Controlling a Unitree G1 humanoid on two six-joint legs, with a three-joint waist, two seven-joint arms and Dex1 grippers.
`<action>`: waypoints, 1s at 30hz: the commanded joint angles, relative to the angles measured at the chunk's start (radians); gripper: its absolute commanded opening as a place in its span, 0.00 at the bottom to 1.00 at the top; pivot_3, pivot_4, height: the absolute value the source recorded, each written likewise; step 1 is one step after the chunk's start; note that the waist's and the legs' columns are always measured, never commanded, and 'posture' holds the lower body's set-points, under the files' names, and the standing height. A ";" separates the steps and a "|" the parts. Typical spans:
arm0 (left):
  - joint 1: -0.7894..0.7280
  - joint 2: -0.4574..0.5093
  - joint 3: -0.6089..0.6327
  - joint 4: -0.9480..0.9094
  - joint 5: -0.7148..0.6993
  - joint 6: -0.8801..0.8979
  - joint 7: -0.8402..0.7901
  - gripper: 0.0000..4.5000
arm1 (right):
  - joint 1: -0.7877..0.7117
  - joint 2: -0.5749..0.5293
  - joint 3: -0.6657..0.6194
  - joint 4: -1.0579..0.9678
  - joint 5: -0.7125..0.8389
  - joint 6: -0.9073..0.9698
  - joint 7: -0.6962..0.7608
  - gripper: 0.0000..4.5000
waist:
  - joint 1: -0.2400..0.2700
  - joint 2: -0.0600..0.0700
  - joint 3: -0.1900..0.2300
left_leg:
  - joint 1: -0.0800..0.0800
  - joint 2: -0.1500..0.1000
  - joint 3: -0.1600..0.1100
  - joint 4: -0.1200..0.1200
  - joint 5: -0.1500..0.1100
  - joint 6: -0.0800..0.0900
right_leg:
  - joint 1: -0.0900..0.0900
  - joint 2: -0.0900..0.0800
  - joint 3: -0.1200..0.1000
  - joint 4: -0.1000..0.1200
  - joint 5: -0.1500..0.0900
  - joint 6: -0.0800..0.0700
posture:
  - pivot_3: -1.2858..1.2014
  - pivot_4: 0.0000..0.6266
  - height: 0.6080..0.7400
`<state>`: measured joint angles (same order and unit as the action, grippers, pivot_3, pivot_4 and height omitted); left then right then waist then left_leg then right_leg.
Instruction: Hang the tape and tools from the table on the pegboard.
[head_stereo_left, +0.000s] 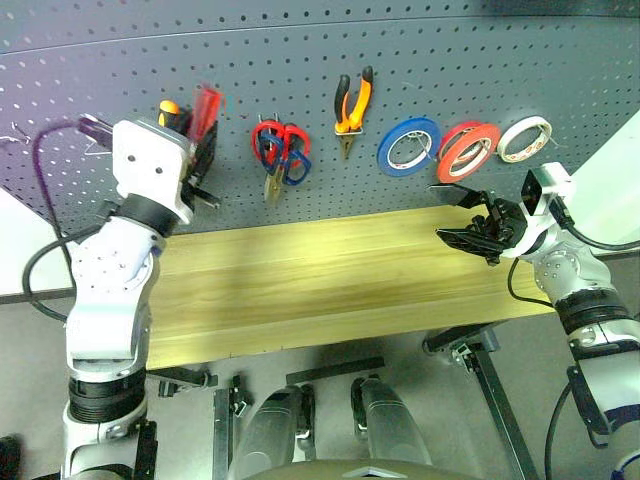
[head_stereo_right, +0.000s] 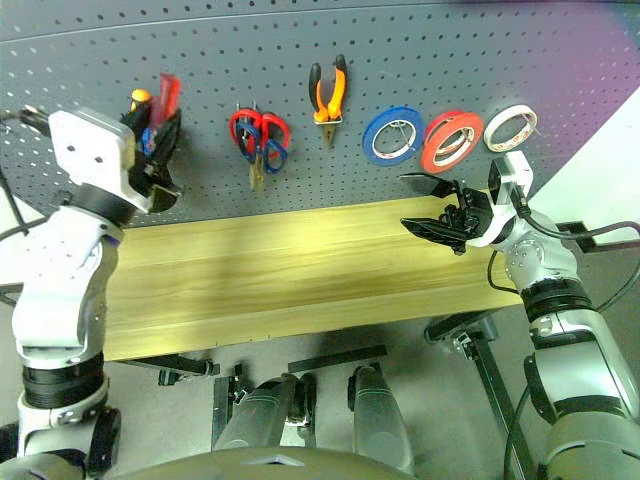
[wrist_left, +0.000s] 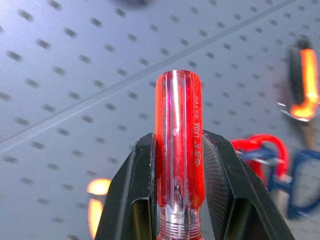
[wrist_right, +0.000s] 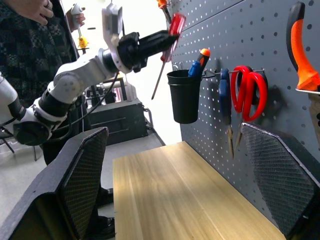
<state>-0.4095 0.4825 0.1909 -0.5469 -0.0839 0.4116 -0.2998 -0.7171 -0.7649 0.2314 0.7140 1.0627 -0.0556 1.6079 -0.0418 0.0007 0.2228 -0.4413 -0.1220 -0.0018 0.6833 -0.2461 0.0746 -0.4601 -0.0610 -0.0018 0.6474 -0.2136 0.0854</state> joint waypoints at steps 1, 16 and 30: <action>-0.054 0.009 0.025 -0.002 -0.057 -0.014 -0.030 0.20 | -0.031 -0.002 -0.007 0.004 0.008 -0.003 0.007 1.00 | 0.001 -0.002 -0.003 | 0.000 0.000 0.000 0.000 0.000 0.000 | 0.000 0.000 0.000 0.000 0.000 0.000 | 0.47 0.18 0.92; -0.246 0.104 0.046 0.206 -0.059 -0.137 -0.073 0.20 | -0.009 -0.017 -0.008 -0.012 0.007 -0.002 0.007 1.00 | -0.002 -0.002 -0.009 | 0.000 0.000 0.000 0.001 0.001 -0.001 | 0.000 0.000 0.000 0.001 0.001 0.000 | 0.46 0.20 0.92; -0.286 0.141 0.061 0.336 -0.070 -0.250 -0.101 0.20 | 0.041 -0.022 -0.010 -0.067 0.027 0.001 0.007 1.00 | -0.004 -0.002 -0.010 | 0.000 0.000 0.000 0.001 0.001 -0.001 | 0.000 0.000 0.000 0.002 0.001 0.000 | 0.46 0.22 0.92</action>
<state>-0.6821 0.6047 0.2179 -0.2052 -0.1523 0.1984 -0.3980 -0.6733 -0.7676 0.2321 0.6789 1.0665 -0.0493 1.6081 -0.0455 -0.0014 0.2133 -0.4408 -0.1220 -0.0019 0.6841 -0.2451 0.0733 -0.4603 -0.0609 -0.0019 0.6491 -0.2127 0.0852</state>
